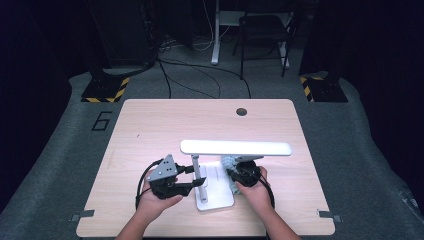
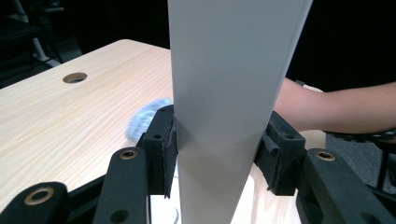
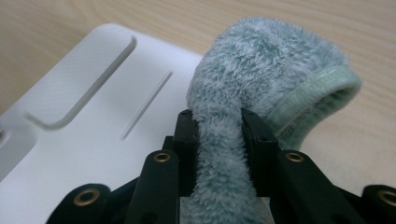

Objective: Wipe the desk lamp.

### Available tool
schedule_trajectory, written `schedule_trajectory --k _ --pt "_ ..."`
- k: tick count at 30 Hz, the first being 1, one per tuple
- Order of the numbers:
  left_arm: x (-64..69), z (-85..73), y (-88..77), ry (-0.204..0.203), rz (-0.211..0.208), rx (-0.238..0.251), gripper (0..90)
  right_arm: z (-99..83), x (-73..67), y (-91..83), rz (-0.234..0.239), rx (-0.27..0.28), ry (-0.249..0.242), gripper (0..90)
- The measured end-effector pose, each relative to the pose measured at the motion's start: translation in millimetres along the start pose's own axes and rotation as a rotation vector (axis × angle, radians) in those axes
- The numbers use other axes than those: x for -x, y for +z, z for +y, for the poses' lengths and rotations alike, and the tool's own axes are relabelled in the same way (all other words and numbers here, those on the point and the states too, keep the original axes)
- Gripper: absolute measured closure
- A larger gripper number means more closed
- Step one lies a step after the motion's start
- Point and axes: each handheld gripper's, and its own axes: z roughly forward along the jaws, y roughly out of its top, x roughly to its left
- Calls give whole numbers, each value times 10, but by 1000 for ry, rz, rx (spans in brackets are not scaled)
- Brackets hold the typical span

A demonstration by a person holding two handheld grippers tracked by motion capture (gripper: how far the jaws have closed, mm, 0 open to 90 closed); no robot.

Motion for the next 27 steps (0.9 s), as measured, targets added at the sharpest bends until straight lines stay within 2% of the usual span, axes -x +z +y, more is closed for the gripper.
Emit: schedule_trajectory --k 5,8,9,11,14,17,21,23,27 --pt "-20 1 12 -1 22 4 532 -139 -51 -145 26 8 -17 703" --pt "-36 -1 25 -11 31 6 533 -198 -51 -213 40 15 -8 701" --pt "-42 -1 30 -15 34 6 533 -211 -53 -238 43 16 15 699" --pt "-47 5 47 -23 39 7 533 -242 -15 -262 60 32 29 696" --pt "-63 31 71 -16 50 -3 533 -279 45 -288 79 50 66 694" --pt "-86 48 105 -15 58 -9 534 -279 61 -338 66 68 64 693" --pt "-112 66 159 -28 77 -2 534 -282 39 -405 47 95 37 692" --pt "-133 80 166 -25 79 -13 534 -291 16 -425 27 92 5 691" --pt "-159 90 179 -30 98 -12 534 -328 -47 -471 23 71 -19 691"
